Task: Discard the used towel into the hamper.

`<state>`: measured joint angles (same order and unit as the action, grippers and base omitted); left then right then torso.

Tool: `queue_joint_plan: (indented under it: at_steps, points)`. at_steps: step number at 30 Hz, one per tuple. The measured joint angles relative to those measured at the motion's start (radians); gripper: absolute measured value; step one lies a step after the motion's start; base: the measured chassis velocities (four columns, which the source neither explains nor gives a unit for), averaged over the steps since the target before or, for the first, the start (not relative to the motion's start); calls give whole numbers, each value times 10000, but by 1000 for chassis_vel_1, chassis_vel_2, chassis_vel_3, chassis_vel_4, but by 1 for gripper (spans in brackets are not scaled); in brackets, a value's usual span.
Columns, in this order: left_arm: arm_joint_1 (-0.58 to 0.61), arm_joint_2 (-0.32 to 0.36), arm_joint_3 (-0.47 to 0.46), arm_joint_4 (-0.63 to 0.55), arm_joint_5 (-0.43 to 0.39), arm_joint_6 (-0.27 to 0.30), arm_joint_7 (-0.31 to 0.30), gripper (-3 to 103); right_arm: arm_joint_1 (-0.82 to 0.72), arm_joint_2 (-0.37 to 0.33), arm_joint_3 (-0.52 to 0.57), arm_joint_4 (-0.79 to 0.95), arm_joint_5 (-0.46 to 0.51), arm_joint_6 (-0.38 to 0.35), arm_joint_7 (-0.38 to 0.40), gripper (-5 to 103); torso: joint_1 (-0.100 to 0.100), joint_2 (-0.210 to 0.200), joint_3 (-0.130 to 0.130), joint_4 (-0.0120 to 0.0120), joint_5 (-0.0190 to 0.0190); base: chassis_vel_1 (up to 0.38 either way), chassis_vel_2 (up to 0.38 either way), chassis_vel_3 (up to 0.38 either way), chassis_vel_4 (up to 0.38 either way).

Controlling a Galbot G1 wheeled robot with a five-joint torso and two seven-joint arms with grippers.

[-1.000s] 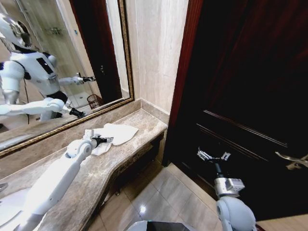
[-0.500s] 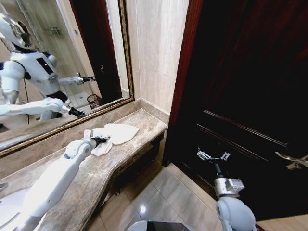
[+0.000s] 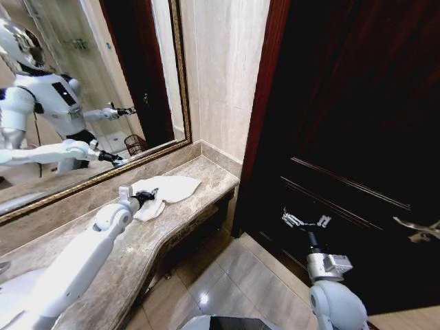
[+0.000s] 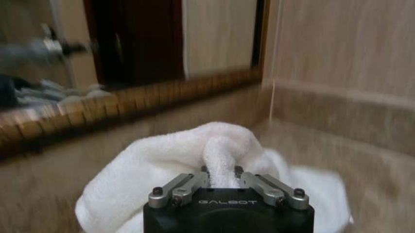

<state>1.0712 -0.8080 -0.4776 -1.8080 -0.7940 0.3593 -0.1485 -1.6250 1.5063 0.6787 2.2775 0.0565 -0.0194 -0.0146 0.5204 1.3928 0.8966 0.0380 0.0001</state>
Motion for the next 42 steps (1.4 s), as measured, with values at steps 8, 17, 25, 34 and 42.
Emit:
queue_joint_plan:
  at_steps: [8, 17, 25, 34, 42]
  points:
    - [1859, -568, -1030, -2826, 242, -554, -1667, 11, 45, -4, 10, 237, 309, -41, 41, 100, 0, 0, -1, 1, 0, 0, 0, 0, 0]
    - [3934, -2034, -2203, -4744, 2807, -1185, -1284, 11, -20, -429, 397, 533, 1263, -433, 38, 100, -1, 0, -1, -2, 3, 0, 0, 0, 0]
    - [5876, -3863, -3038, -5444, 4044, -2282, 301, 11, 24, -891, 568, 1144, 1973, -1325, 120, 100, -2, 1, -2, 3, -1, 0, 0, 0, 0]
    - [5925, -4374, -2973, -5433, 4230, -3237, 1512, 11, -106, -937, 521, 1478, 2170, -1821, -87, 100, -1, 1, -1, -2, -1, 0, 0, 0, 0]
    - [6168, -4679, -2812, -5539, 4766, -3317, 1559, 11, -184, -901, 532, 1577, 2175, -1909, -172, 100, -1, 1, -1, 1, -1, 0, 0, 0, 0]
